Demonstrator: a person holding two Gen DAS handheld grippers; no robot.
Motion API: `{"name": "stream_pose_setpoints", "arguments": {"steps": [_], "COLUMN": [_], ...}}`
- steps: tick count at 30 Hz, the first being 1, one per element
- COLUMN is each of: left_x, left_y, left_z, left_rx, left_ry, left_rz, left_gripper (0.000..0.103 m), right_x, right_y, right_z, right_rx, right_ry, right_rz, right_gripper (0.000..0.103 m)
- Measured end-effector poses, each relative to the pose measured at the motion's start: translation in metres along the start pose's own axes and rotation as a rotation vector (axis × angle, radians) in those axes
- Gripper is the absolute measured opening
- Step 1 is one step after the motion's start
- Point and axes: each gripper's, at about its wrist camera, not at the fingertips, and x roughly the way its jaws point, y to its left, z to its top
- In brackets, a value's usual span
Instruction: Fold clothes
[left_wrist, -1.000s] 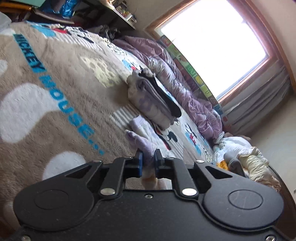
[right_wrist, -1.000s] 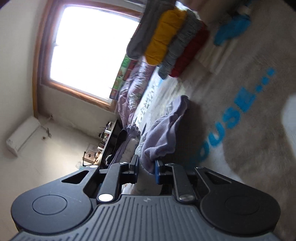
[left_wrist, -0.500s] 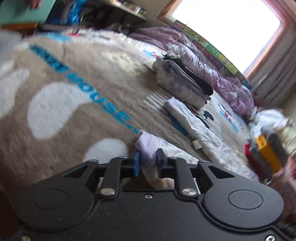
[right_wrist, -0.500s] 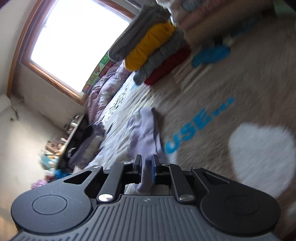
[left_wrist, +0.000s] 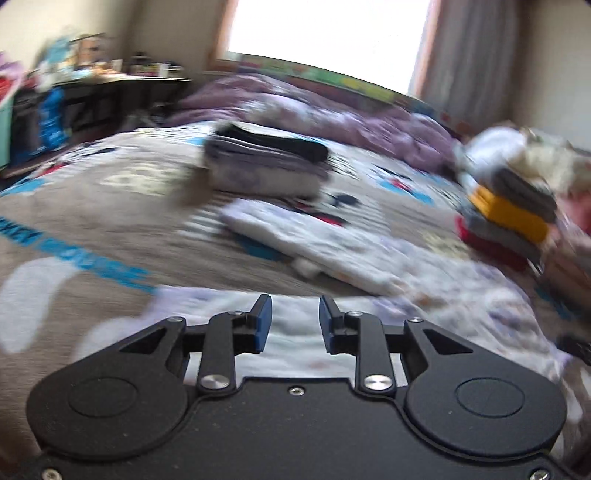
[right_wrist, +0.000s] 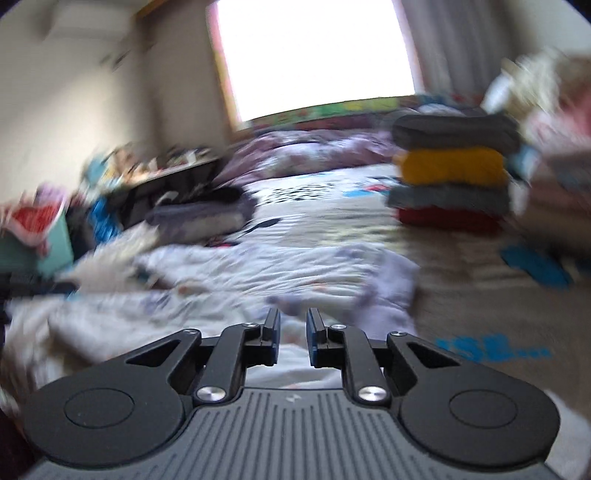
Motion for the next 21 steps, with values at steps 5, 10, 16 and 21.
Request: {"name": "stream_pose_setpoints", "arguments": {"steps": [5, 10, 16, 21], "left_x": [0.021, 0.042, 0.027, 0.007], "left_y": [-0.027, -0.031, -0.011, 0.025], "left_z": [-0.014, -0.037, -0.029, -0.025], "left_rx": [0.063, 0.147, 0.120, 0.037], "left_ry": [0.049, 0.127, 0.150, 0.125], "left_rz": [-0.071, -0.053, -0.060, 0.001], "left_gripper": [0.036, 0.048, 0.053, 0.053], "right_x": [0.021, 0.031, 0.014, -0.002], "right_y": [0.011, 0.010, 0.008, 0.002], "right_z": [-0.007, -0.019, -0.021, -0.024], "right_rx": [-0.054, -0.026, -0.035, -0.052], "right_ry": [0.117, 0.212, 0.232, 0.223], "right_rz": [-0.003, 0.010, 0.004, -0.002], "right_gripper": [0.027, 0.040, 0.040, 0.040]}}
